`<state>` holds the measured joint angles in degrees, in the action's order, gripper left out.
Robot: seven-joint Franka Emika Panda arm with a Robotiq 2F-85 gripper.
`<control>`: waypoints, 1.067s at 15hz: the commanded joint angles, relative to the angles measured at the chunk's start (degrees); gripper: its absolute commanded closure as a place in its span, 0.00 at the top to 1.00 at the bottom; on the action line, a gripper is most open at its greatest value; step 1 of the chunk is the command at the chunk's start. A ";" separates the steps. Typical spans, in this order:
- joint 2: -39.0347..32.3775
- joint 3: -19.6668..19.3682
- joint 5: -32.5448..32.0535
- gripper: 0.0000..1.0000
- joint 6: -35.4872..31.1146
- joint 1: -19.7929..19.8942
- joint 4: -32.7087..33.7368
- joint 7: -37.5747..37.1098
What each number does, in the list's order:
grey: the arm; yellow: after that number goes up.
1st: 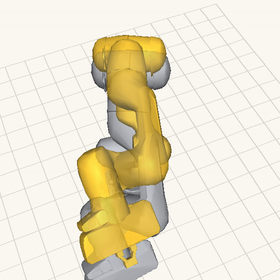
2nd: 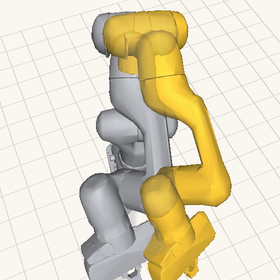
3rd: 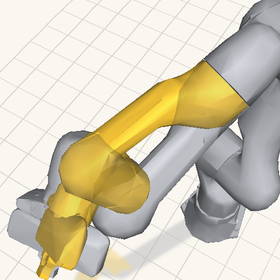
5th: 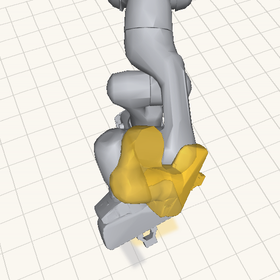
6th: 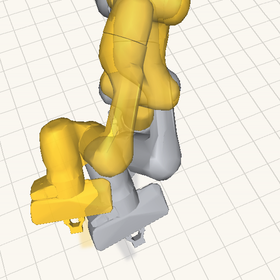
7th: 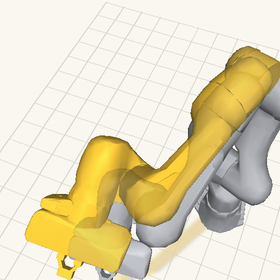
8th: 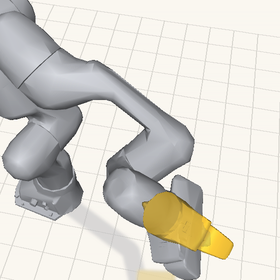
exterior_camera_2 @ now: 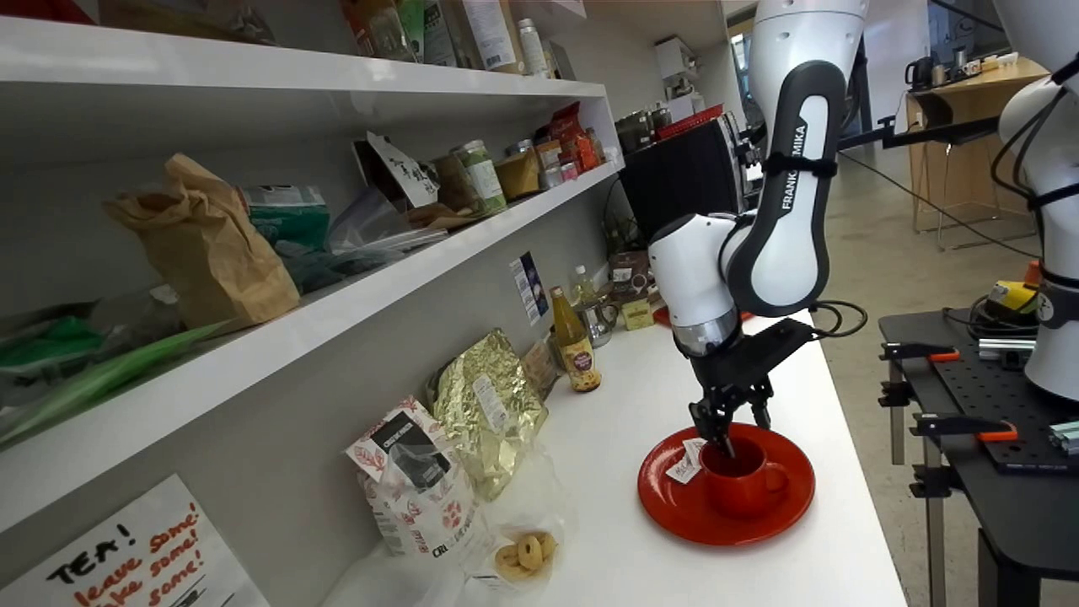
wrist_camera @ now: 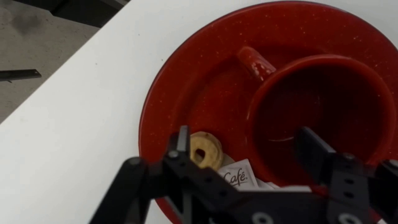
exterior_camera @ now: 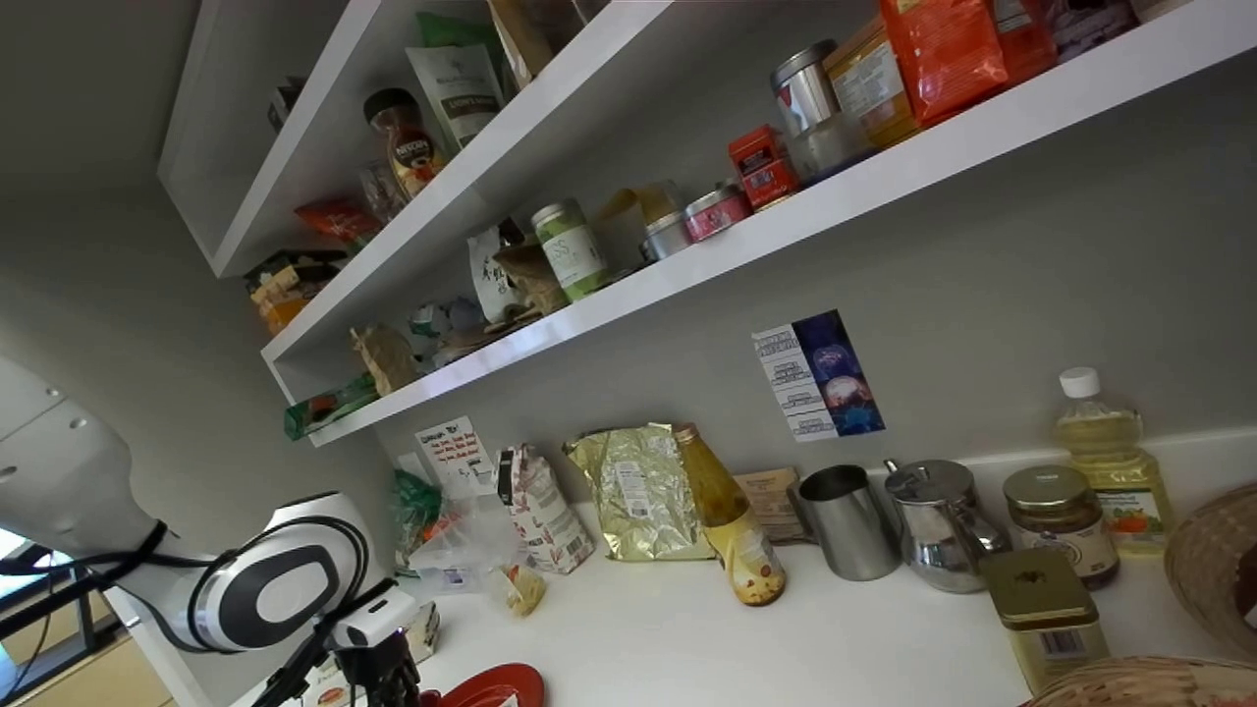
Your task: Remove the red mug from the red plate.
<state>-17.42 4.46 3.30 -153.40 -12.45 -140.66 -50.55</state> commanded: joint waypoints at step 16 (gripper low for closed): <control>1.76 -0.49 -0.88 0.03 1.43 -2.26 3.13 -0.79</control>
<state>-16.74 4.45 3.30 -153.38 -13.13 -139.08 -50.50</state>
